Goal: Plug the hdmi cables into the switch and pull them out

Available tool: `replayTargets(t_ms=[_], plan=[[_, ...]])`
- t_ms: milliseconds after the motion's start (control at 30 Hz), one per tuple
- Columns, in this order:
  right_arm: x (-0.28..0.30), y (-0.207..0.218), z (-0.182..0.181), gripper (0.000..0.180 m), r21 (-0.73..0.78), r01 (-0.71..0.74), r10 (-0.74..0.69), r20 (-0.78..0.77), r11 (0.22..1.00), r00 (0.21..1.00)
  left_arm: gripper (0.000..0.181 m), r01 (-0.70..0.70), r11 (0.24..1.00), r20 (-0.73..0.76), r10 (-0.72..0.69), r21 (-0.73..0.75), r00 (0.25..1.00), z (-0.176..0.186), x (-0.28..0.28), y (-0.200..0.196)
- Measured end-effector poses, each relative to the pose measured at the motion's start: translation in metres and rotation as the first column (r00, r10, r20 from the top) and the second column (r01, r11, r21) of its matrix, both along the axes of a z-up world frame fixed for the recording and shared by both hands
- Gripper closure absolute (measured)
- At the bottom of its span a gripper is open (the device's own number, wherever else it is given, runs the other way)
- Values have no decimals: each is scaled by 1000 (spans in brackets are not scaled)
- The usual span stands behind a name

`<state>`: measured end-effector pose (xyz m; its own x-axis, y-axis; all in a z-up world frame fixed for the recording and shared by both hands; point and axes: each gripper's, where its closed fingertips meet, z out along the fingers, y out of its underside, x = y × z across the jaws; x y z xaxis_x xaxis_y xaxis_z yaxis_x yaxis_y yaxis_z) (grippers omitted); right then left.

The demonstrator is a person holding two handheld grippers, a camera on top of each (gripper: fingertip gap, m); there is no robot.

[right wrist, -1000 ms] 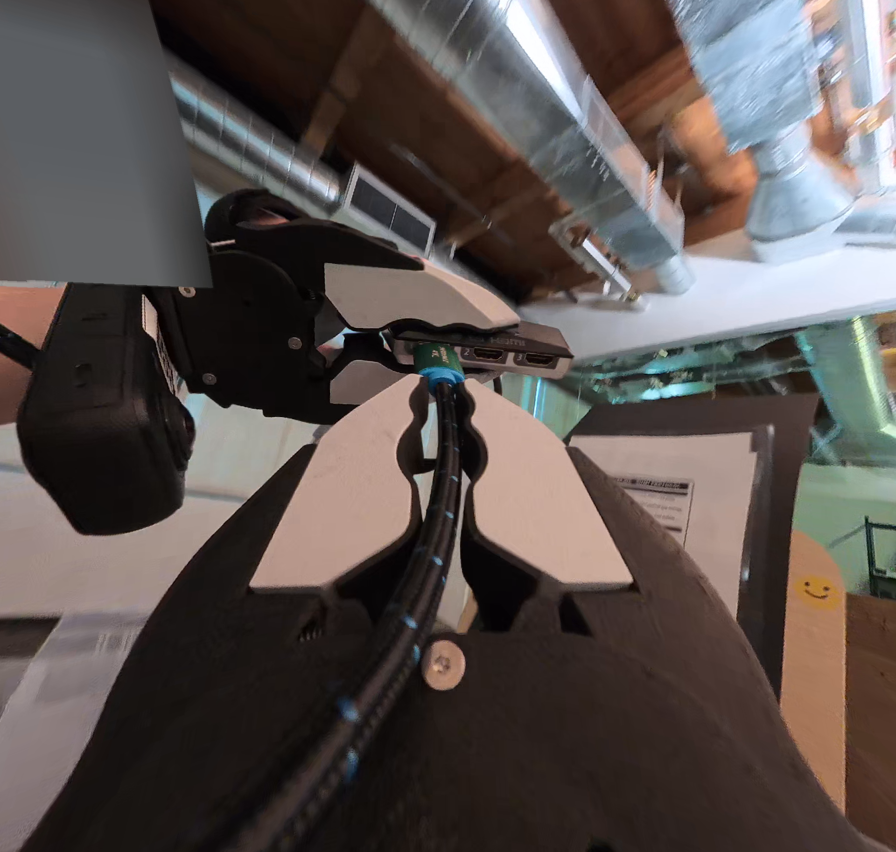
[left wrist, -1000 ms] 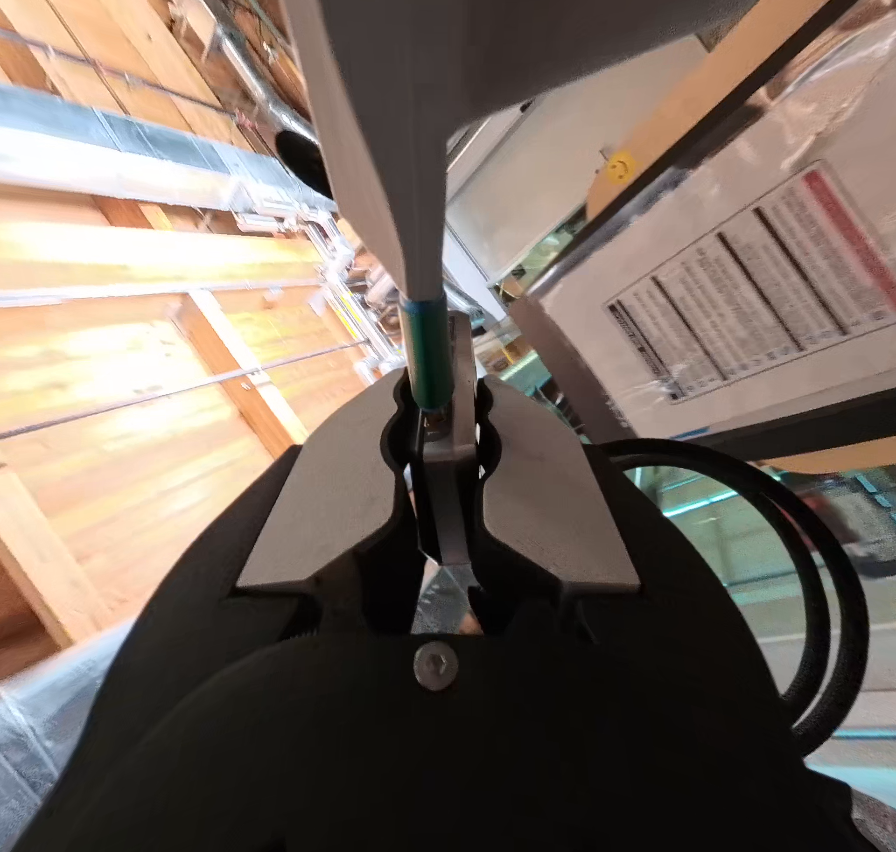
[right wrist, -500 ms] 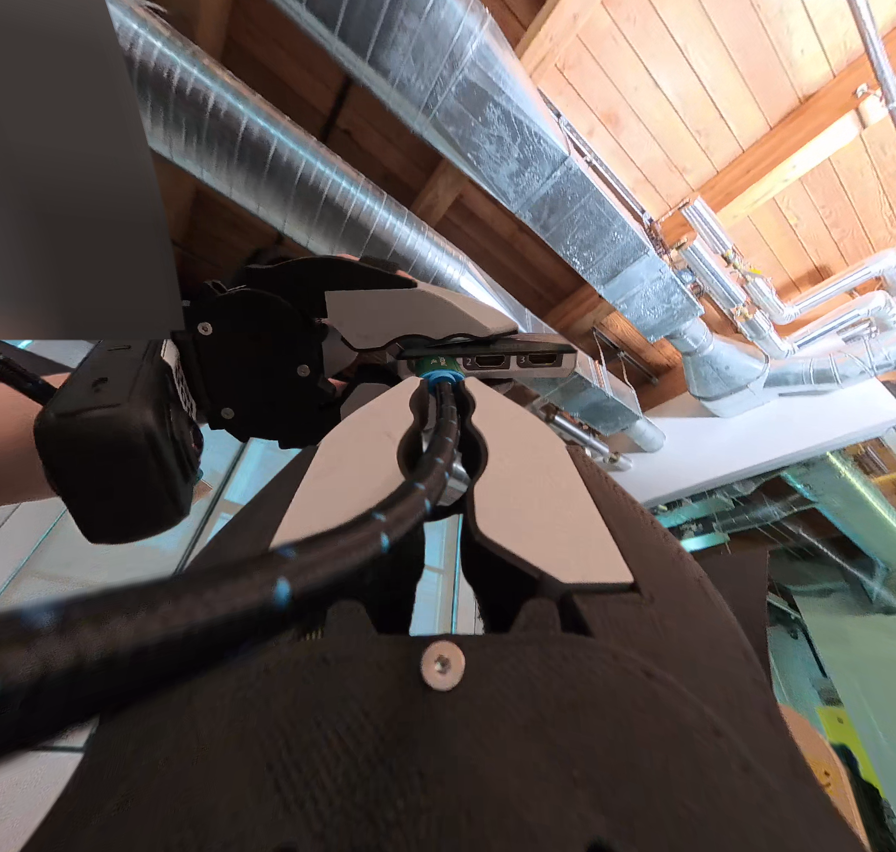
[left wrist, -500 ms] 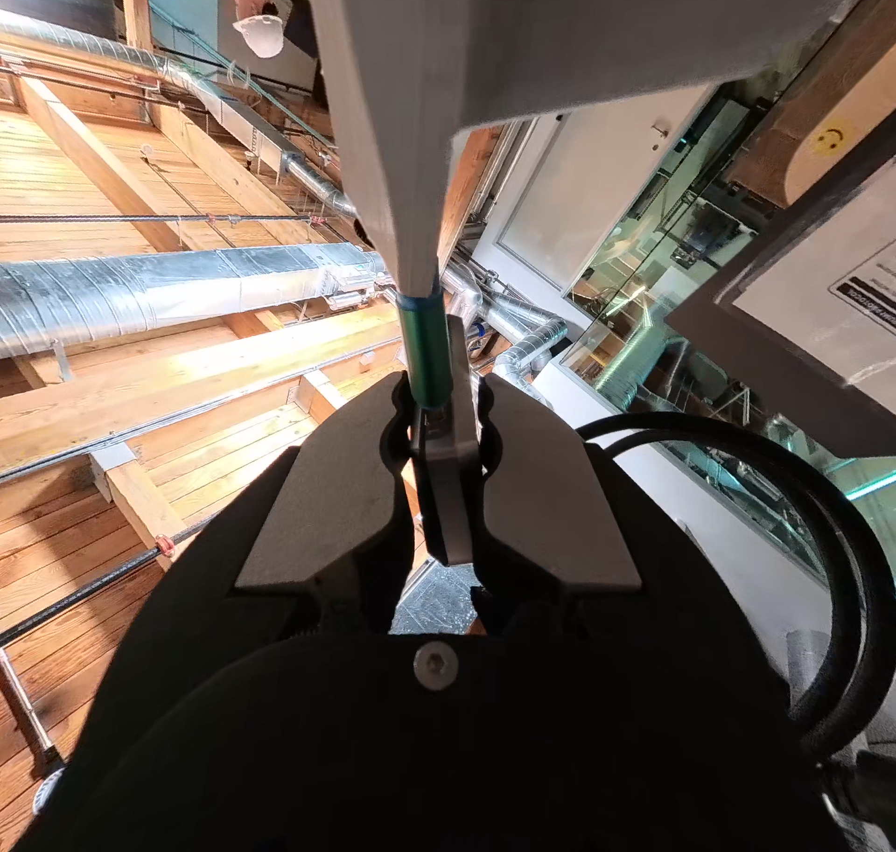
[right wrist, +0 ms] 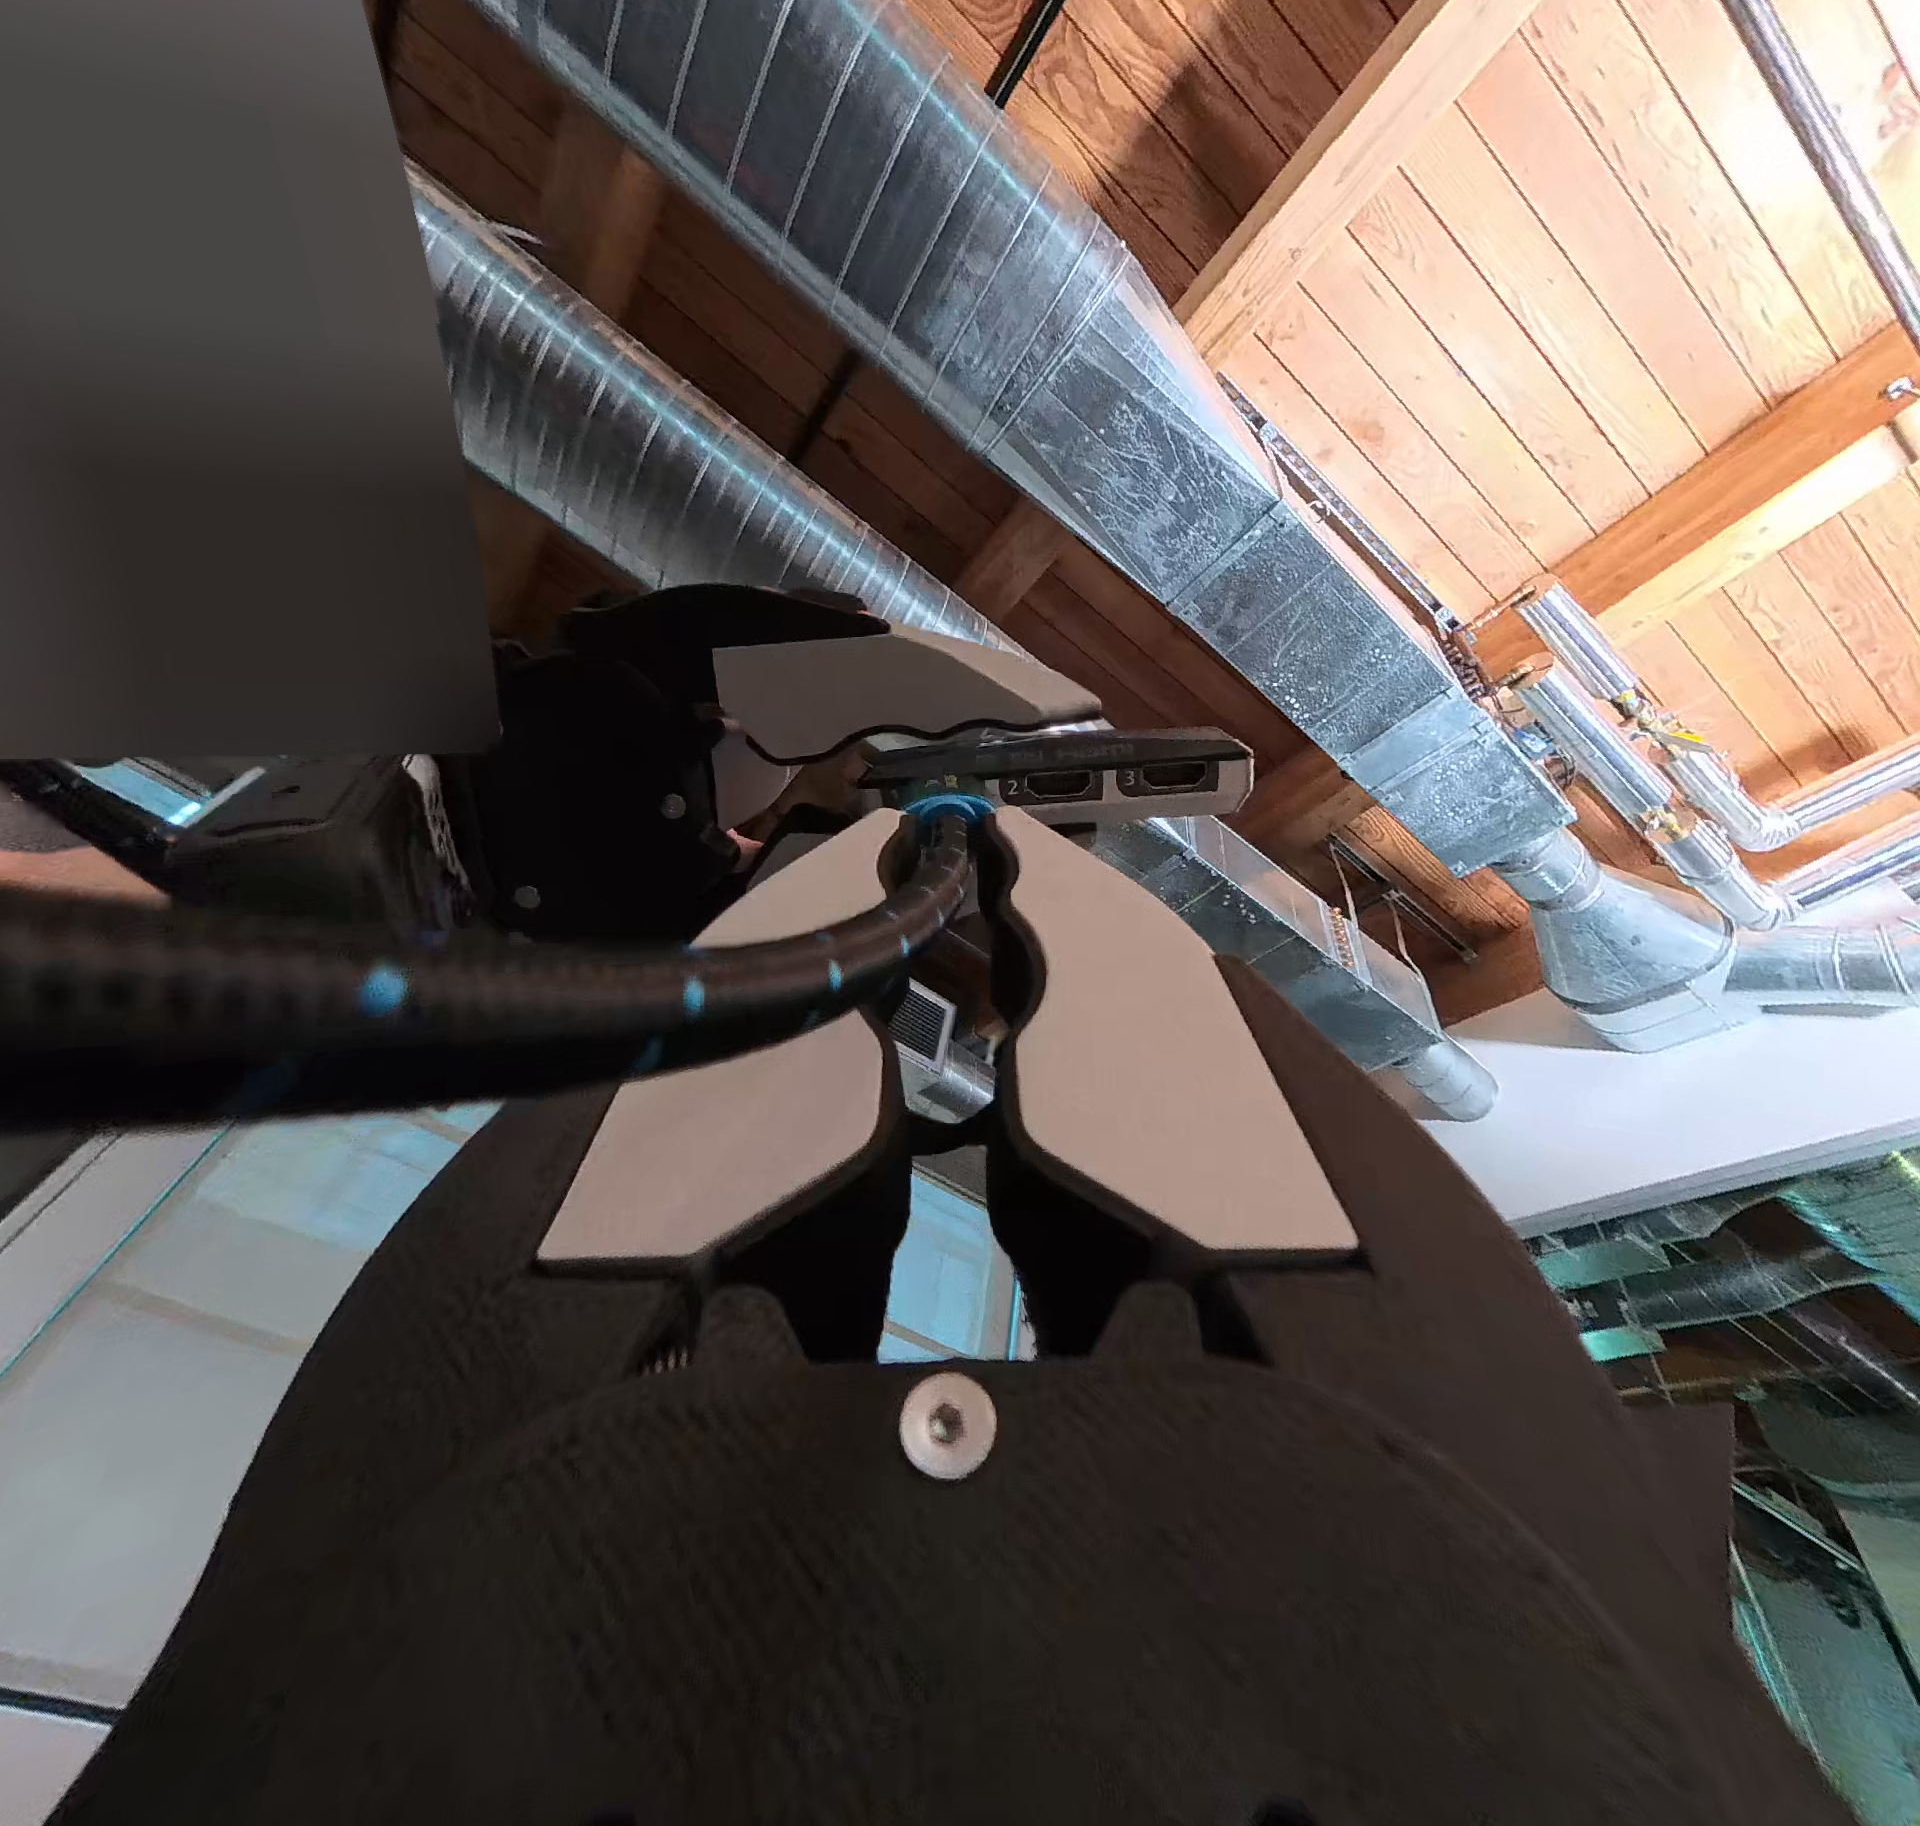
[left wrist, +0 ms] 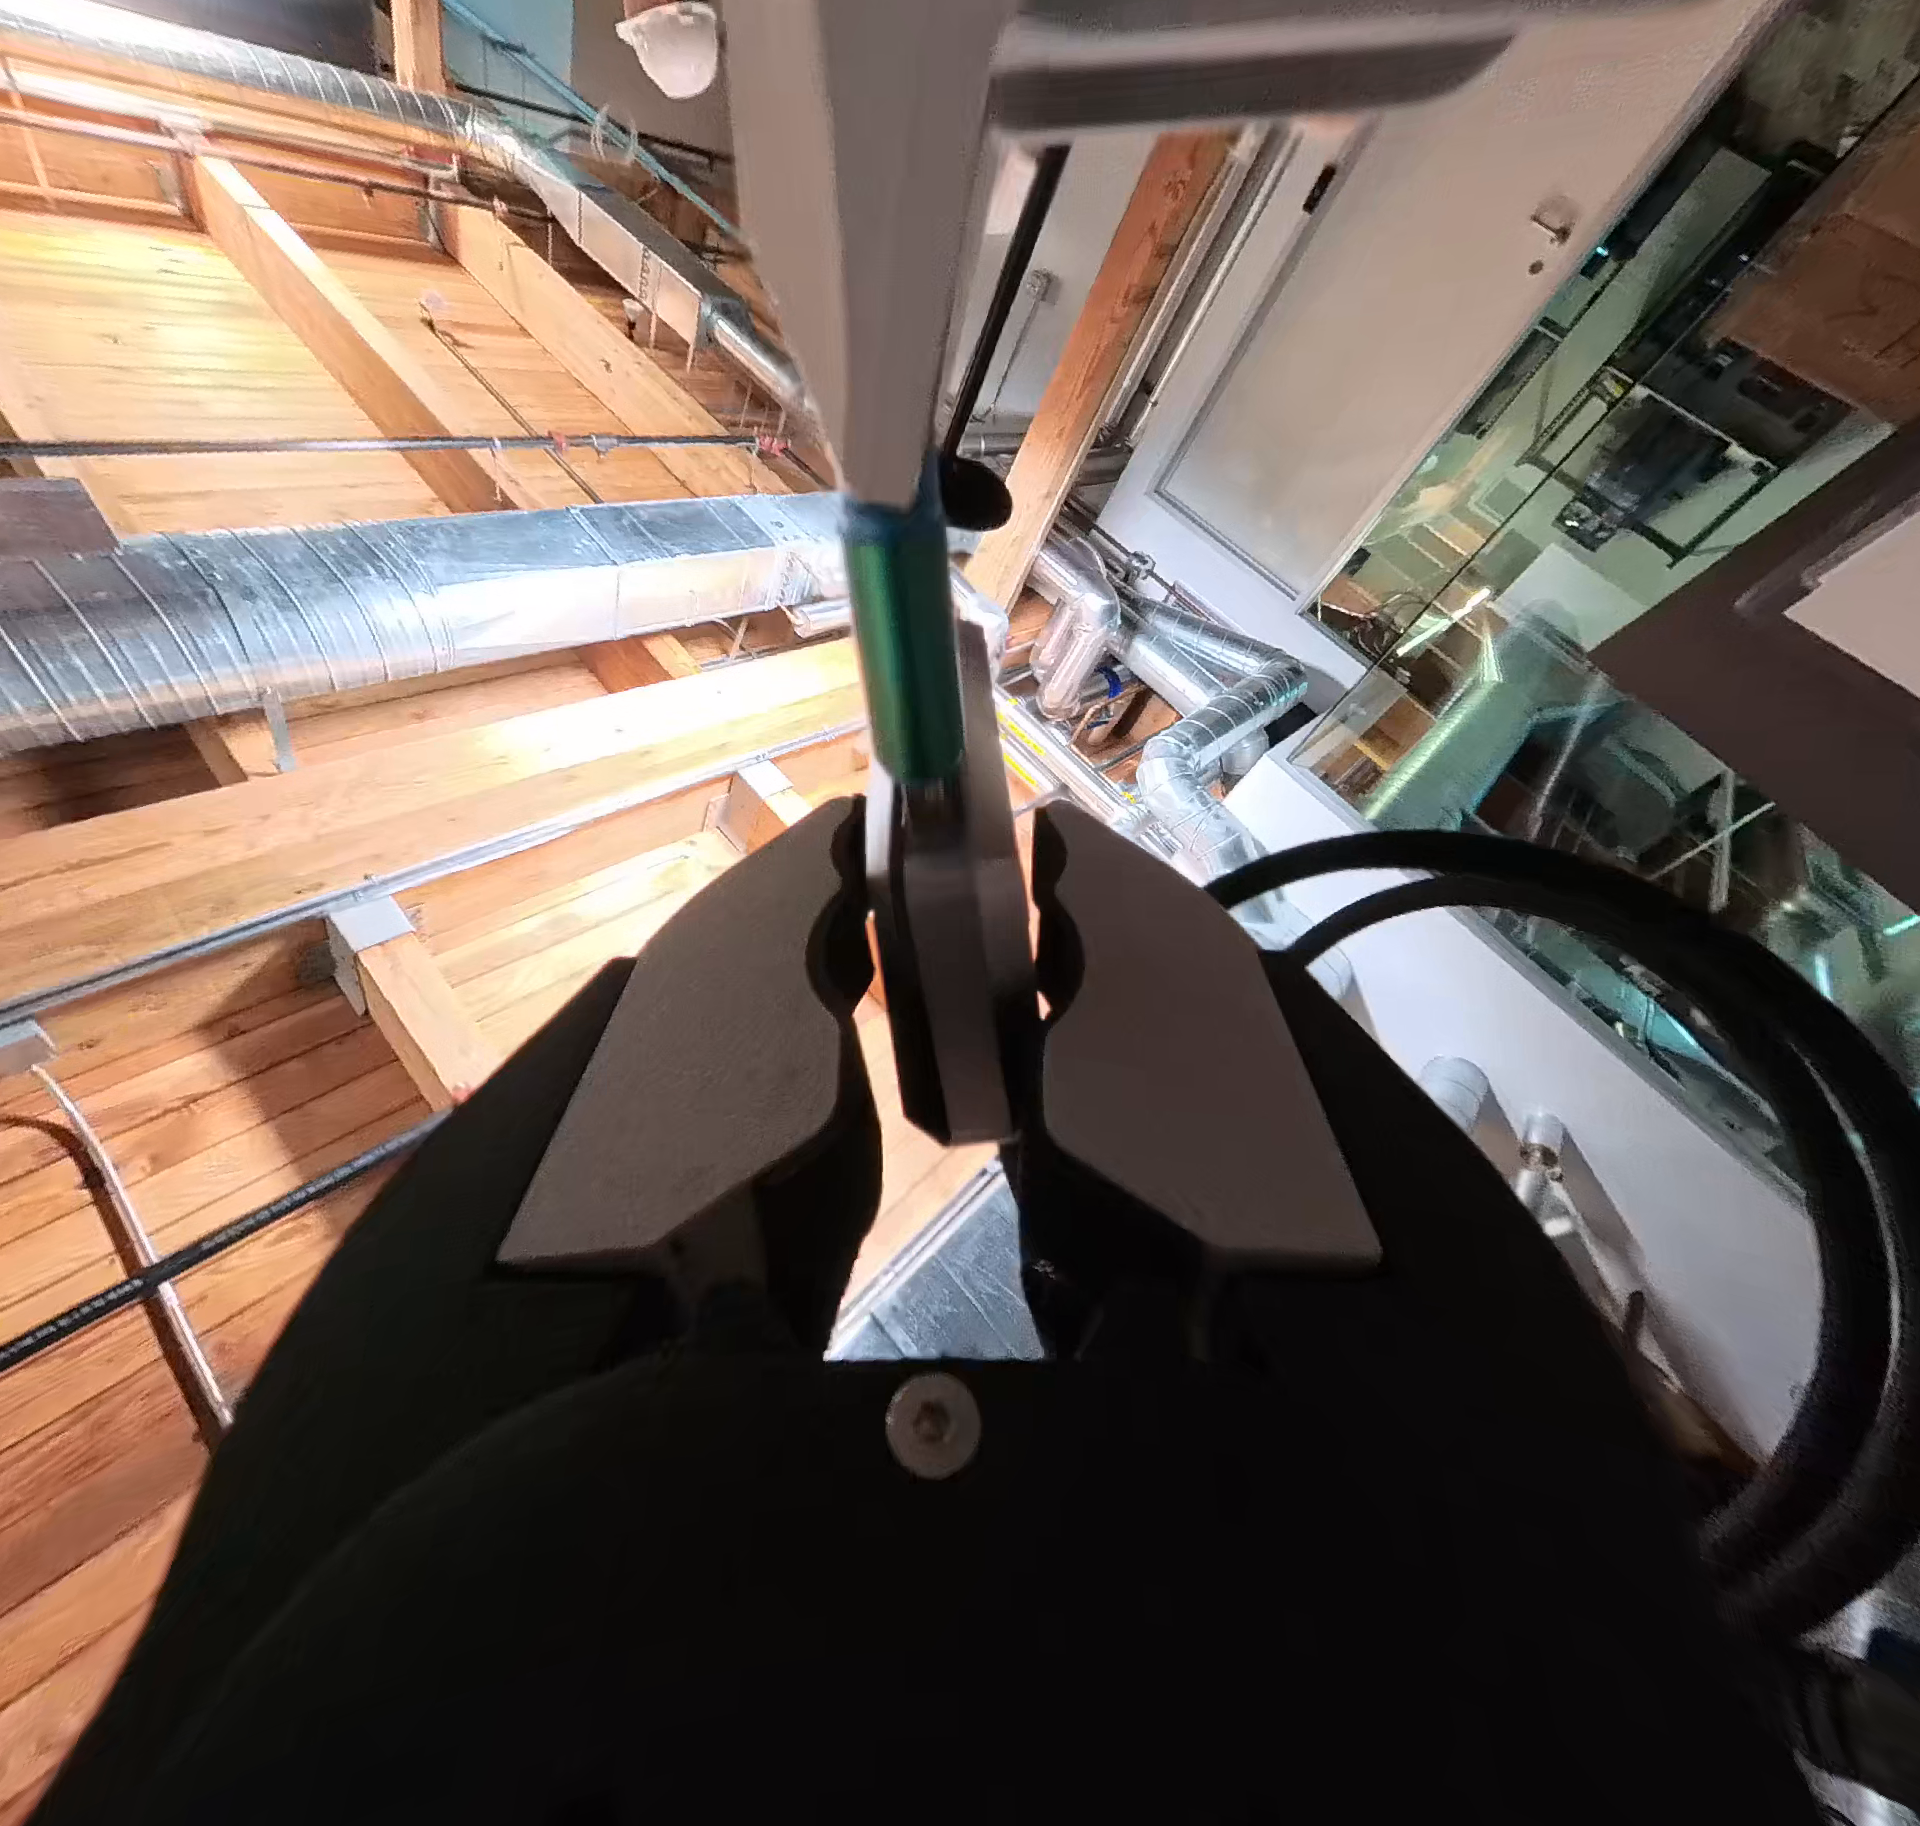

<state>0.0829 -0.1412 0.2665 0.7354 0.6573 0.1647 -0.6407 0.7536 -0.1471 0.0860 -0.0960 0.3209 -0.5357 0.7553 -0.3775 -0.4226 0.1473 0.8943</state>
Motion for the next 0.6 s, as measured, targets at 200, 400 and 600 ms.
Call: replayTargets(t_ms=[200,400,600], plan=[[3,0,1,169,8,-44,44,15,999,999,157,-21,1000,31,22,-19,999,9,-5,2],[-3,9,1,168,-30,-33,35,71,999,997,158,-19,999,39,18,25,999,13,-11,2],[-6,11,1,168,-38,-73,77,106,997,991,159,-56,998,68,54,35,996,14,-15,0]])
